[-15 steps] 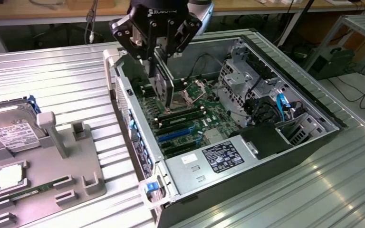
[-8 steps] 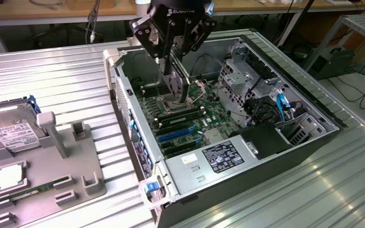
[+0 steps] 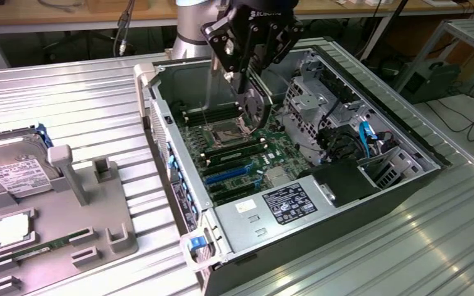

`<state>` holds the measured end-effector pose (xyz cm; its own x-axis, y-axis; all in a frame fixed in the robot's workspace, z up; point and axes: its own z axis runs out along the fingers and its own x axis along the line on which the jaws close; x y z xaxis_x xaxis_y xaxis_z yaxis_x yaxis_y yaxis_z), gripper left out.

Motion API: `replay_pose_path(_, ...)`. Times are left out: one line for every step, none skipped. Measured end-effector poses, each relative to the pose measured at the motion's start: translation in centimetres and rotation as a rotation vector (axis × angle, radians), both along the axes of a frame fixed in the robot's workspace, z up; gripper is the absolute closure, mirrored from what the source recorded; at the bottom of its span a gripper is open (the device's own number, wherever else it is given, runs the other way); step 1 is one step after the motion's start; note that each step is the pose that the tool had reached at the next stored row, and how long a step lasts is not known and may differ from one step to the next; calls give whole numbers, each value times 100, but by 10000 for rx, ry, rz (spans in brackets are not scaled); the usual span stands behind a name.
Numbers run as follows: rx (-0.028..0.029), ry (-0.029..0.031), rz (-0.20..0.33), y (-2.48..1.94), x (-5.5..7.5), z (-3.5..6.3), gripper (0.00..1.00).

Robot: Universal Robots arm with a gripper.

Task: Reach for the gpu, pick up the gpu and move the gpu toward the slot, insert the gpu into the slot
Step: 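Pick up the gpu and move the gpu toward the slot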

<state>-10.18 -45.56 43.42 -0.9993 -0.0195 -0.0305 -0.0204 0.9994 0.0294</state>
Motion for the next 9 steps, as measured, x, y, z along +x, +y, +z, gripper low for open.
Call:
replay_pose_path(0, 0, 0, 0, 29, 0, 72)
replay_pose_path(1, 0, 0, 0, 52, -1, 72)
replay_pose_path(1, -1, 0, 0, 75, -1, 72)
replay_pose_path(0, 0, 1, 0, 98, -2, 72)
replay_pose_path(0, 0, 1, 0, 123, -2, 72)
replay_pose_path(0, 0, 1, 0, 149, -2, 72)
replay_pose_path(0, 0, 0, 0, 177, -3, 72)
replay_pose_path(0, 0, 0, 0, 211, -4, 72)
replay_pose_path(0, 0, 1, 0, 247, -4, 72)
